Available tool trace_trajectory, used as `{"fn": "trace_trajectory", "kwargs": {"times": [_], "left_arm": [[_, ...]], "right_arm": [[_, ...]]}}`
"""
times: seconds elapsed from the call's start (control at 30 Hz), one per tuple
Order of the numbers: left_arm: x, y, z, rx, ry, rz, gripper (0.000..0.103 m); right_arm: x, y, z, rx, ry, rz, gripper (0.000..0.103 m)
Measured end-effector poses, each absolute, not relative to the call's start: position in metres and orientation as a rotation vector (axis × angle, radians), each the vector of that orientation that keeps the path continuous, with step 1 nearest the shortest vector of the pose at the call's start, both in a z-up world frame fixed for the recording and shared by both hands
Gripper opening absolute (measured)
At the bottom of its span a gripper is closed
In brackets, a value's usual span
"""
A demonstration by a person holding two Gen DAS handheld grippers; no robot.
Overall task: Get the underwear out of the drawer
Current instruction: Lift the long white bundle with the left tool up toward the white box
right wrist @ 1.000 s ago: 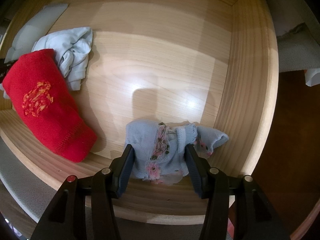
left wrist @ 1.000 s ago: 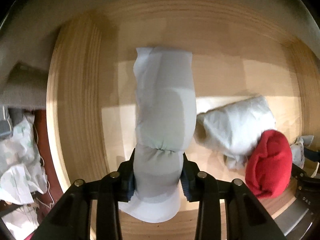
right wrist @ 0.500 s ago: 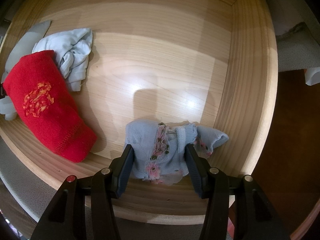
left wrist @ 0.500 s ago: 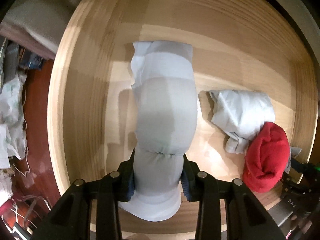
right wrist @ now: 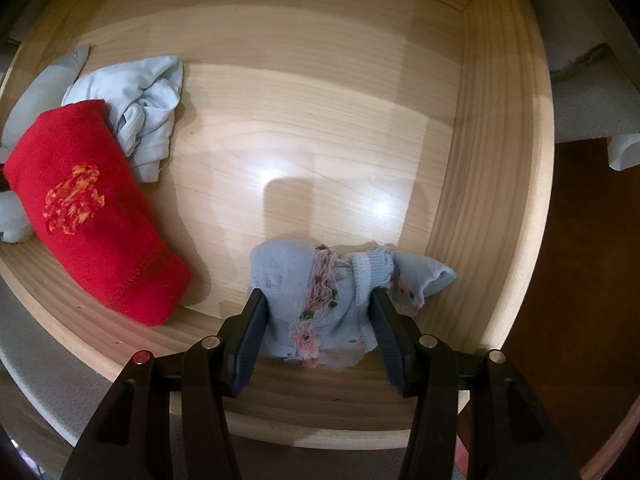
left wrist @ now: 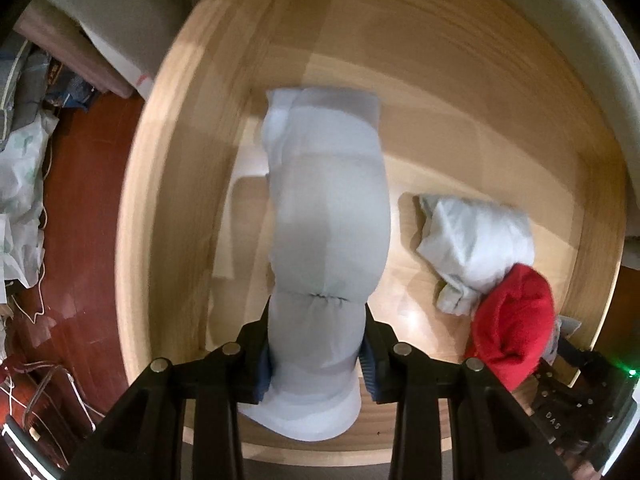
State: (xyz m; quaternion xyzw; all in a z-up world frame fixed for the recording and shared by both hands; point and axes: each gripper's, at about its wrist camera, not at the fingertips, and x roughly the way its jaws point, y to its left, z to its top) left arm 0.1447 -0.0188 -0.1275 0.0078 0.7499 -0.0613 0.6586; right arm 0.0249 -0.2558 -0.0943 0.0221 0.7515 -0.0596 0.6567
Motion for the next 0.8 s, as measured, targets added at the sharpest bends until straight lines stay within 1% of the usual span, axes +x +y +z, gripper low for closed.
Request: {"fn": "trace_trajectory", "kwargs": {"times": [0.17,0.3,0.8], "left_arm": [[0.141,-0.022,-0.122,0.034,1.688,-0.139,0.035],[0.142,-0.023,-0.100,0.027,1.694,-0.143,0.035],[0.146,-0.024,-0.073,0.024,1.711,-0.177,0.034]], "right_arm": [[0.024,-0.257,-0.094,0.056,1.698,-0.134,0.049],[0.024,-0.256,-0.094,0.057,1.698,-0.134,0.049],[0.025,-0.256,-0.094,0.057,1.698,-0.134,0.049]]}}
